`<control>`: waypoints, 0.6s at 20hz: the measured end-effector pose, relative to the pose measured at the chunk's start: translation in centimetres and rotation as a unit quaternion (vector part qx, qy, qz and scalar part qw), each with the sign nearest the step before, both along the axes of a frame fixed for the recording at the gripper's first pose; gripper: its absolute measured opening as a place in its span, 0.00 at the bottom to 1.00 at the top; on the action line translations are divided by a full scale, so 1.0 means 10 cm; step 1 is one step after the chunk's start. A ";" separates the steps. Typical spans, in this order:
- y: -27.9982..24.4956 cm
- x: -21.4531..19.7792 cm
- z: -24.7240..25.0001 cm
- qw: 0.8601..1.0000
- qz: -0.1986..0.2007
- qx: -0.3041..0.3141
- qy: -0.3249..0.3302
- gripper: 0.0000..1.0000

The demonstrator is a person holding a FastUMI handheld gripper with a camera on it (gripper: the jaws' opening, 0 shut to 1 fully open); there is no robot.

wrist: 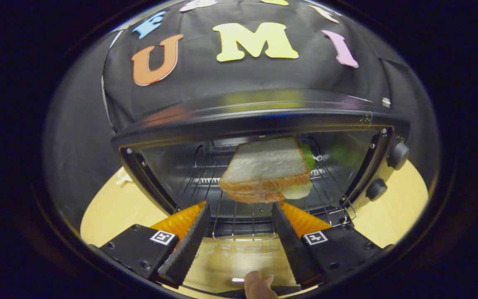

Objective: Open the toaster oven, put the food inside, and close the toaster oven door.

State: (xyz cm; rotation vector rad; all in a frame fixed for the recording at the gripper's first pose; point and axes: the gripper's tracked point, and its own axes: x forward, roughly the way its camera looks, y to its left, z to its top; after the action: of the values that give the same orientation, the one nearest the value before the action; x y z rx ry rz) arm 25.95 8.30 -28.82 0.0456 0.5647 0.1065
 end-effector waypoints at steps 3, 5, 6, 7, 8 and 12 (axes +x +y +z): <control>-0.02 -0.17 0.00 1.000 -0.001 -0.013 0.007 0.97; -0.04 -0.32 0.04 1.000 0.000 -0.010 0.012 0.97; -0.06 -0.43 0.06 1.000 0.002 -0.011 0.015 0.97; -0.08 -0.53 0.08 1.000 0.001 -0.013 0.021 0.97; -0.11 -0.64 0.10 1.000 0.001 -0.018 0.026 0.97; -0.20 -1.05 0.17 0.999 -0.004 -0.030 0.039 0.97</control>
State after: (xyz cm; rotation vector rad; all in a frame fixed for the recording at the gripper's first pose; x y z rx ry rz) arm 15.49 6.33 -27.16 -0.0054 0.6453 0.0800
